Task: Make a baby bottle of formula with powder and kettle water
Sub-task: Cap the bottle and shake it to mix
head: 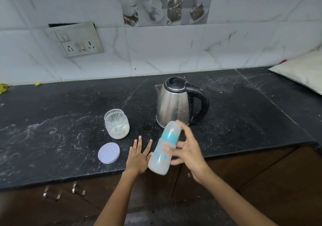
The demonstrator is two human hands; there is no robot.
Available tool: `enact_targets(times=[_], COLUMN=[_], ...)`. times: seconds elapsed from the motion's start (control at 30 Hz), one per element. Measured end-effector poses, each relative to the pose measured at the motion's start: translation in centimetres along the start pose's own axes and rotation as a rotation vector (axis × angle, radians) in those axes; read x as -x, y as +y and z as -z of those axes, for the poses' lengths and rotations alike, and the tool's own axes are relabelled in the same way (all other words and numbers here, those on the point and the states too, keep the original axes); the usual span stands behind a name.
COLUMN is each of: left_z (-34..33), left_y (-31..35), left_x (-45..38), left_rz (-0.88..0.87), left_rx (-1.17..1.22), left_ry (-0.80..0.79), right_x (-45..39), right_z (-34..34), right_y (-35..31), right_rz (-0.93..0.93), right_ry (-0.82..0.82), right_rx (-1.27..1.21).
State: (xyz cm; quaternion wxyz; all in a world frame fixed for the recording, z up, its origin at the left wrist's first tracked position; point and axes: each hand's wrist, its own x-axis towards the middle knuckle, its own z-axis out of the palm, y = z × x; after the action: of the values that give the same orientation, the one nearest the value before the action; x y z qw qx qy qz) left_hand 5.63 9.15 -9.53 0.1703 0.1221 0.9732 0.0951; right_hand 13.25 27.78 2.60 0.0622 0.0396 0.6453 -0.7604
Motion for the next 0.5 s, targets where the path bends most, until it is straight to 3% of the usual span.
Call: enact_targets(times=[0.07, 0.17, 0.33, 0.43, 0.5], left_z=[-0.1, 0.0, -0.1, 0.0, 0.1], left_y=[-0.1, 0.1, 0.0, 0.2, 0.2], left_x=[-0.1, 0.1, 0.0, 0.2, 0.3], left_rz=[0.001, 0.013, 0.006, 0.013, 0.011], left_rx=[-0.004, 0.049, -0.008, 0.039, 0.022], left_ry=[0.002, 0.024, 0.009, 0.024, 0.021], right_x=[0.2, -0.6, 0.1, -0.6, -0.5], right_z=[-0.2, 0.6, -0.3, 0.0, -0.1], right_y=[-0.2, -1.1, -0.7, -1.1, -1.4], right_rz=[0.031, 0.133, 0.027, 0.096, 0.067], right_ry=[0.006, 0.213, 0.003, 0.198, 0.157], right_rx=[-0.017, -0.176, -0.014, -0.165, -0.132])
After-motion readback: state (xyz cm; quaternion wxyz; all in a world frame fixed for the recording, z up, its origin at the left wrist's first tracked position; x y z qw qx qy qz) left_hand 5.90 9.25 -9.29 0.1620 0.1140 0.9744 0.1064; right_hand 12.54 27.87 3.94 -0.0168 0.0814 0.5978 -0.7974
